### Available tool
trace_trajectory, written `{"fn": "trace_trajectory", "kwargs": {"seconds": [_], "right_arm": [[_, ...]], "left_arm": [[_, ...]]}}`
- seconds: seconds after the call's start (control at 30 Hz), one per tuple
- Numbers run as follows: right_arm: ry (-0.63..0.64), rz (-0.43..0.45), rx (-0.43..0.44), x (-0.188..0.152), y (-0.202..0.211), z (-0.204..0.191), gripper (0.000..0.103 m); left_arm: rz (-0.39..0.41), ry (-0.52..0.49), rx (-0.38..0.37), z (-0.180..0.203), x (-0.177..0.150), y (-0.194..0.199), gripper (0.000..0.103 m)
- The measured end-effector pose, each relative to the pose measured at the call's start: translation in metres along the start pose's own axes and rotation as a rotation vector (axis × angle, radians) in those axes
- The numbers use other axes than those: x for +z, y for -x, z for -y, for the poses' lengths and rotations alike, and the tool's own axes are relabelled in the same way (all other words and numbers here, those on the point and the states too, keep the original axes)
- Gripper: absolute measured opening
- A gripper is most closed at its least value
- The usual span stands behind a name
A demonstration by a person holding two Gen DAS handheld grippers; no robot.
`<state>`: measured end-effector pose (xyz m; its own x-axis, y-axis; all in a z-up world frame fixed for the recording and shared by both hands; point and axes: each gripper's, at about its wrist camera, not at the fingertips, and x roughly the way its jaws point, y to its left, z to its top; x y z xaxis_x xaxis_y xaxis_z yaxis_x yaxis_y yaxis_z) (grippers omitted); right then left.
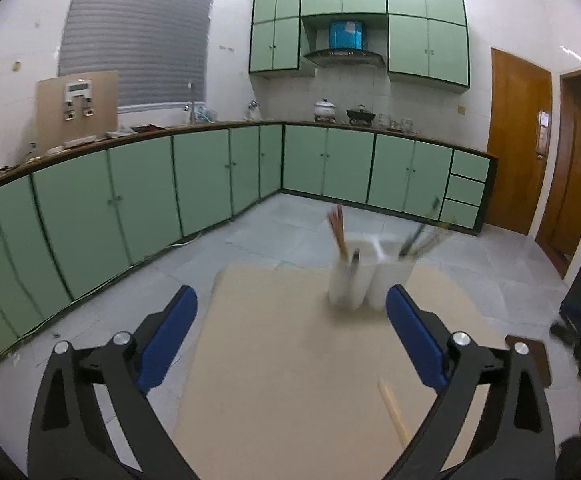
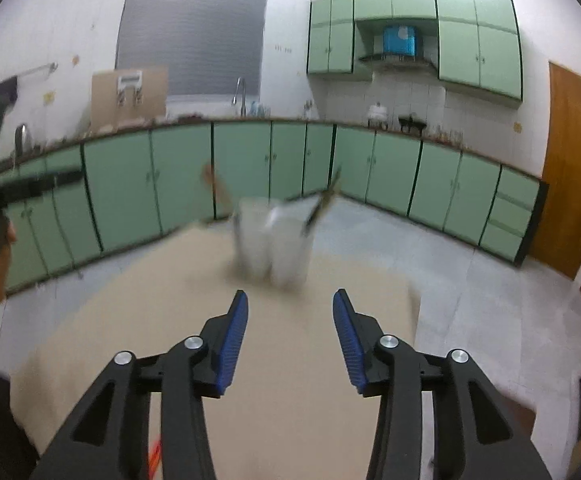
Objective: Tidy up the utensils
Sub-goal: 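Open both tools and move back over the last two chopsticks, then grasp a red-patterned chopstick with the right tool while the left tool grasps another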
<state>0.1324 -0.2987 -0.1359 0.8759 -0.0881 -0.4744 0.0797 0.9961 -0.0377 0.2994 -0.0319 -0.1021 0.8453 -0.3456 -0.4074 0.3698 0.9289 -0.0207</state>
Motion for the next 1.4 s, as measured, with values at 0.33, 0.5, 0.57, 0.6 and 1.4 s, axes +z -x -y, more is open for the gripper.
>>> {"fn": "trace_trajectory", "kwargs": {"seconds": [0.33,0.5,0.57,0.6,1.4], "right_arm": [[-0.010,-0.201,0.089,-0.152,0.000,-0.093,0.042],[0.073,-0.224,0.116,-0.159,-0.013,-0.116,0.038],[0.077,-0.218,0.117,-0.157,-0.017,-0.114,0.033],[0.073,-0.217,0.117,-0.157,-0.018,-0.114,0.031],[-0.134,-0.220,-0.025,-0.163,-0.013,-0.021,0.006]], "left_arm": [[-0.039,-0.002,0.049,0.014,-0.140,0.075,0.095],[-0.063,0.016,0.050,0.016,-0.163,0.083,0.095],[-0.065,0.025,0.050,0.013,-0.168,0.085,0.095],[-0.067,0.023,0.054,0.013,-0.168,0.084,0.095],[-0.198,-0.038,-0.109,0.104,-0.214,0.027,0.095]]}}
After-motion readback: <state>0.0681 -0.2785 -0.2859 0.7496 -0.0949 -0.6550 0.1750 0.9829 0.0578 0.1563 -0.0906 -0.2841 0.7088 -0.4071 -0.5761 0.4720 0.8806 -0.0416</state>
